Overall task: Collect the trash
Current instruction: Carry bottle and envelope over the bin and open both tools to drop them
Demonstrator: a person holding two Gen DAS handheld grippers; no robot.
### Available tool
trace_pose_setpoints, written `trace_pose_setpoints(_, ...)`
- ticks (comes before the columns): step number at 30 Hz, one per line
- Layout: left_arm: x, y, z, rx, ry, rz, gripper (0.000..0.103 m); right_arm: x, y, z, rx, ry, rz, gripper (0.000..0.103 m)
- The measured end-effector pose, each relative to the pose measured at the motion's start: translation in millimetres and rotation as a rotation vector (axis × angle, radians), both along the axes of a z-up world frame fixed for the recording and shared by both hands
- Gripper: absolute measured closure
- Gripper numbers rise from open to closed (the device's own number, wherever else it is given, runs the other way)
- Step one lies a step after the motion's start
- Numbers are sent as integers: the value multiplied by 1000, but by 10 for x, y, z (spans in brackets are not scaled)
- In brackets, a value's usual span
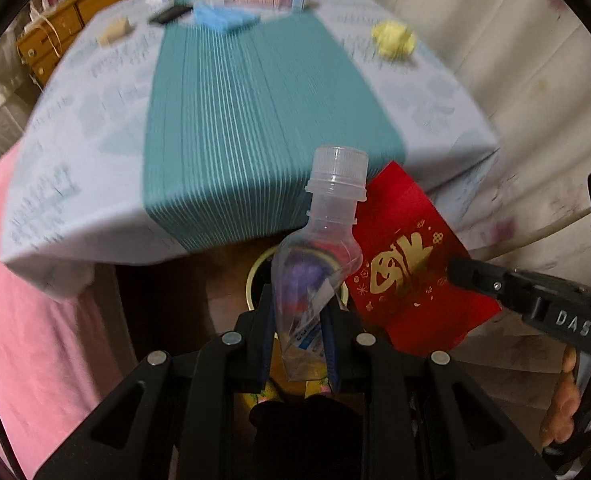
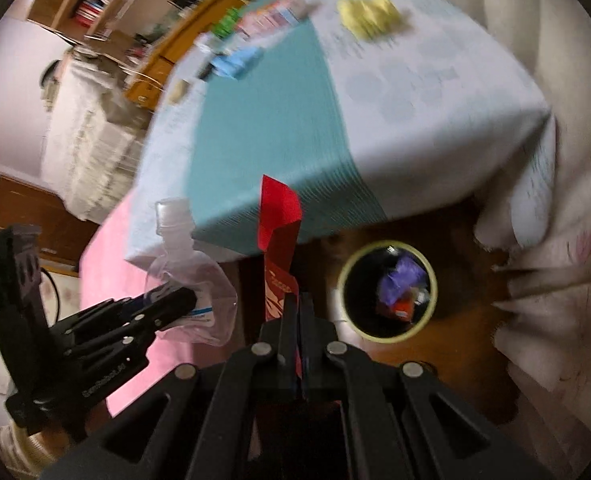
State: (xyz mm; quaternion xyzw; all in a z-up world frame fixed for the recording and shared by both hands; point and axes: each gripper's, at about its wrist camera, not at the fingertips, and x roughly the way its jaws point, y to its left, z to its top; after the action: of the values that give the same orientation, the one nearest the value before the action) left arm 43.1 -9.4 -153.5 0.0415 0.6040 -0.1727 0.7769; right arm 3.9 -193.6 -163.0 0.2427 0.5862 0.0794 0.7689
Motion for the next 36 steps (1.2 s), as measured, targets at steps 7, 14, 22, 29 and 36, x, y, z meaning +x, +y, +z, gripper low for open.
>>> trace_pose_setpoints(7, 14, -77, -1338, 12, 6, 11, 84, 51, 60, -1315, -81, 62, -61, 102)
trace_pose_setpoints(14, 115, -178, -2499, 41, 35, 0, 83, 226, 74, -2574, -120, 114, -110, 102)
trace_pose_setpoints(22, 224, -236, -3217, 79, 79, -11, 22, 339, 105, -3354, -136, 176, -126, 87)
trace_pose_setpoints(29, 236, -105, -3159, 95, 86, 17, 15, 266, 68, -3370, -152, 200, -147, 44)
trace_pose_setpoints(36, 210, 7, -2668, 106, 69, 33, 15, 123, 60, -2987, -159, 232, -152, 44)
